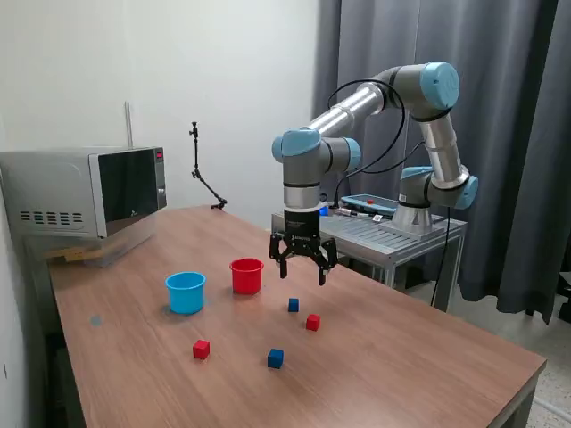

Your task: Place red objects in the red bin, and blue objects in the blue bin.

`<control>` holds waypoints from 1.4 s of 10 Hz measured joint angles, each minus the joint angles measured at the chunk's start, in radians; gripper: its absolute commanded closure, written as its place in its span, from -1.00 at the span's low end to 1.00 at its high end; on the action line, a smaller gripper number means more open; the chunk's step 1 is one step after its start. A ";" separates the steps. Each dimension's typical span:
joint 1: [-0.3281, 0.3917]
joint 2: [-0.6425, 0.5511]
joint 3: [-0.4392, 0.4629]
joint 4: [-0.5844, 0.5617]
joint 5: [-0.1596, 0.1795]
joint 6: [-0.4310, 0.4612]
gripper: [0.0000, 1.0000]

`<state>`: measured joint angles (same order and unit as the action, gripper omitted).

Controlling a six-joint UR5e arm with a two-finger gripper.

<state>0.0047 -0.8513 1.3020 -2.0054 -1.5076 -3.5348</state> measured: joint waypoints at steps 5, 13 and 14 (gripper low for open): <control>0.001 0.029 0.036 0.001 -0.037 -0.012 -1.00; 0.027 0.036 0.094 -0.094 -0.046 -0.040 -1.00; 0.032 0.041 0.101 -0.120 -0.042 -0.032 -1.00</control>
<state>0.0369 -0.8101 1.4032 -2.1251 -1.5499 -3.5672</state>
